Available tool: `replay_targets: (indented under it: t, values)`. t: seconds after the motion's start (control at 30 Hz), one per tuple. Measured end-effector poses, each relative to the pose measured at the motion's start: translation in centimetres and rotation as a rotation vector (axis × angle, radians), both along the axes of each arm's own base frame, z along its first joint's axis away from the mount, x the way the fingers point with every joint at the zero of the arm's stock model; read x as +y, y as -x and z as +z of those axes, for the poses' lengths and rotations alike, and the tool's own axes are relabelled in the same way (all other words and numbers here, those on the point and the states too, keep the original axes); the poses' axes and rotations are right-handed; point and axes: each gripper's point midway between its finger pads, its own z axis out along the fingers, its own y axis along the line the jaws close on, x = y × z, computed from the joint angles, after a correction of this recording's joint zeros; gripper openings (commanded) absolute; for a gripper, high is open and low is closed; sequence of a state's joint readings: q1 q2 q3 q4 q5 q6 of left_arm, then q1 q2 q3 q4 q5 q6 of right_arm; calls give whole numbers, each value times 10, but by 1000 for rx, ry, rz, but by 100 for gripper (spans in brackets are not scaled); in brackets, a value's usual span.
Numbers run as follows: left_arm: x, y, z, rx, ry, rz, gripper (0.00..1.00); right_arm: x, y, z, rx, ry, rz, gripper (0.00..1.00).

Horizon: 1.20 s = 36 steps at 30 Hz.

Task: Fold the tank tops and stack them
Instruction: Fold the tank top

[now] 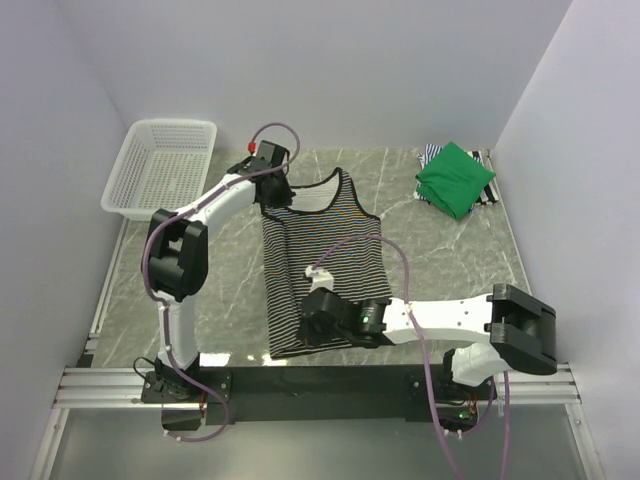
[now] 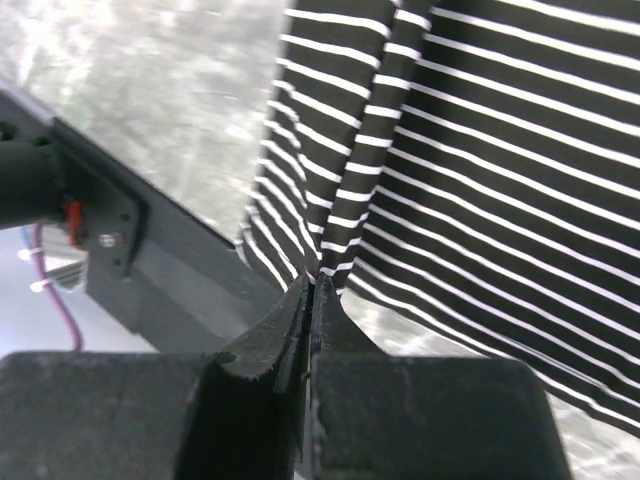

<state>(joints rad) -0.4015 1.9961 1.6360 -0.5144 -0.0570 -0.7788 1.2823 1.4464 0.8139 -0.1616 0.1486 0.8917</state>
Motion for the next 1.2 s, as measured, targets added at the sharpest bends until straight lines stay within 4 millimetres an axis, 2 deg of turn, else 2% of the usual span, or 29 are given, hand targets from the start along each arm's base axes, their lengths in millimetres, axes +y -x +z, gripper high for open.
replay_targets:
  t: [0.13, 0.23, 0.27, 0.37, 0.47, 0.57, 0.67, 0.77, 0.87, 0.97, 1.07, 1.13, 1.2]
  values:
    - [-11, 3, -13, 26, -13, -14, 1, -16, -1, -12, 18, 15, -32, 0]
    - [-9, 4, -14, 25, -33, -5, 18, -17, -2, -13, 23, 13, -41, 0]
    - [-5, 4, -15, 27, -49, 3, 33, -16, -3, -12, 22, 8, -41, 0]
    - [6, 2, -14, 37, -108, 33, 48, -14, -3, -12, 20, 2, -41, 0]
    - [18, -4, -11, 28, -182, 73, 52, -11, -4, -14, 21, 2, -41, 0]
    - [28, -1, -15, 35, -241, 95, 53, -4, -6, -14, 23, 9, -33, 0]
    - [38, 6, -26, 54, -293, 105, 53, 19, -9, -3, 8, -5, -6, 0]
    - [52, 18, -42, 101, -327, 108, 53, 55, -12, 13, -20, -37, 41, 0]
    - [79, 27, -46, 140, -341, 135, 53, 87, -10, 17, -31, -46, 99, 0]
    - [122, 29, -35, 144, -335, 203, 53, 118, -5, 8, -33, -34, 163, 0]
    - [167, 33, -17, 128, -327, 283, 53, 140, 3, -8, -29, -9, 222, 0]
    - [184, 36, -6, 111, -325, 312, 53, 150, 10, -22, -21, 19, 262, 0]
    - [188, 40, -1, 98, -317, 314, 53, 152, 15, -36, -13, 47, 285, 0]
